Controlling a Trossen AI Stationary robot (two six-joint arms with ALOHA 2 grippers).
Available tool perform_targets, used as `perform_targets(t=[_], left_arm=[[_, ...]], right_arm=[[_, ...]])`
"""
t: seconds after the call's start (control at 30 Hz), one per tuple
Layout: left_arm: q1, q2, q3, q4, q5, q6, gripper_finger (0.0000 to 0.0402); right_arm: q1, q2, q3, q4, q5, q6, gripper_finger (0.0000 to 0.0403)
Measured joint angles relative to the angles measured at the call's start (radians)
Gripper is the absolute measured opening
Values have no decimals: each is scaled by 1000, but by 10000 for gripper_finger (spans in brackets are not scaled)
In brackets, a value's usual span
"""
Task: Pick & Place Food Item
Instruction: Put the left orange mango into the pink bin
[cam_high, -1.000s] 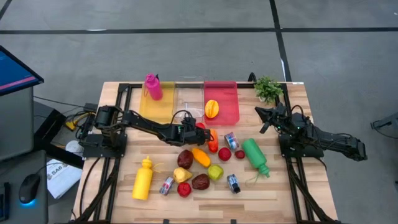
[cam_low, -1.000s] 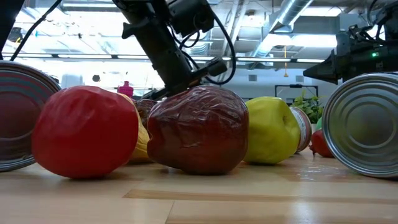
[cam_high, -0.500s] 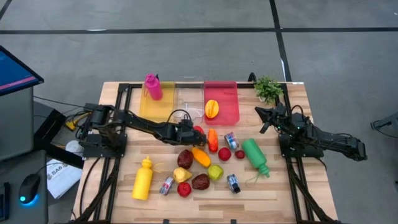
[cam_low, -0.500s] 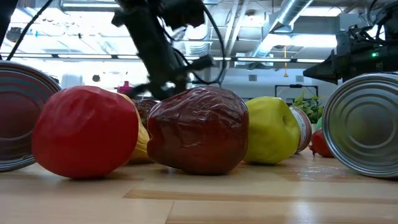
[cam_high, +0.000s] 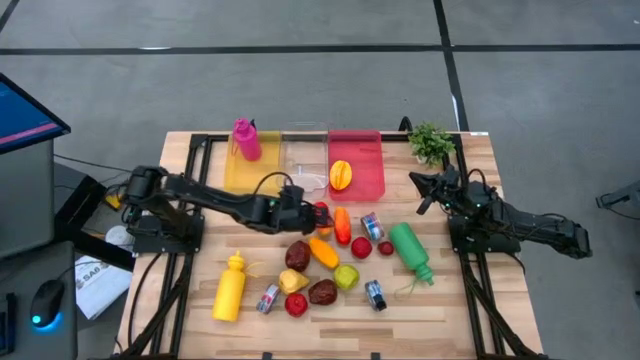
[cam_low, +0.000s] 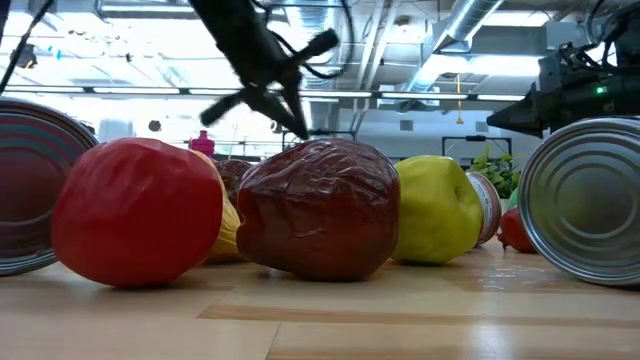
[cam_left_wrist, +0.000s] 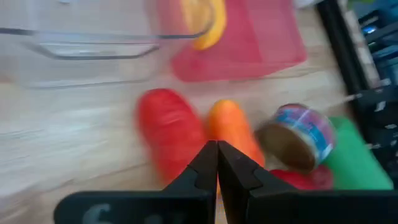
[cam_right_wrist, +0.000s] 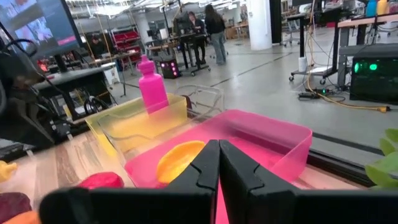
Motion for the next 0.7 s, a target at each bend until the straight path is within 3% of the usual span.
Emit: perform_targets(t=[0.23, 0.4, 0.5, 0.6, 0.7], left_arm=[[54, 167, -1, 276, 47, 87, 0], [87, 241, -1, 342, 72, 89, 0], [91, 254, -1, 336, 123, 88, 0], [85, 248, -1, 243, 201, 81, 0], [63, 214, -1, 110, 211, 55, 0]], right_arm=[[0, 7, 0, 0, 2, 0, 6], [0, 7, 0, 0, 2, 1, 6], [0, 7, 0, 0, 1, 1, 6], [1, 7, 0, 0, 1, 2, 6], [1, 7, 0, 0, 0, 2, 6]])
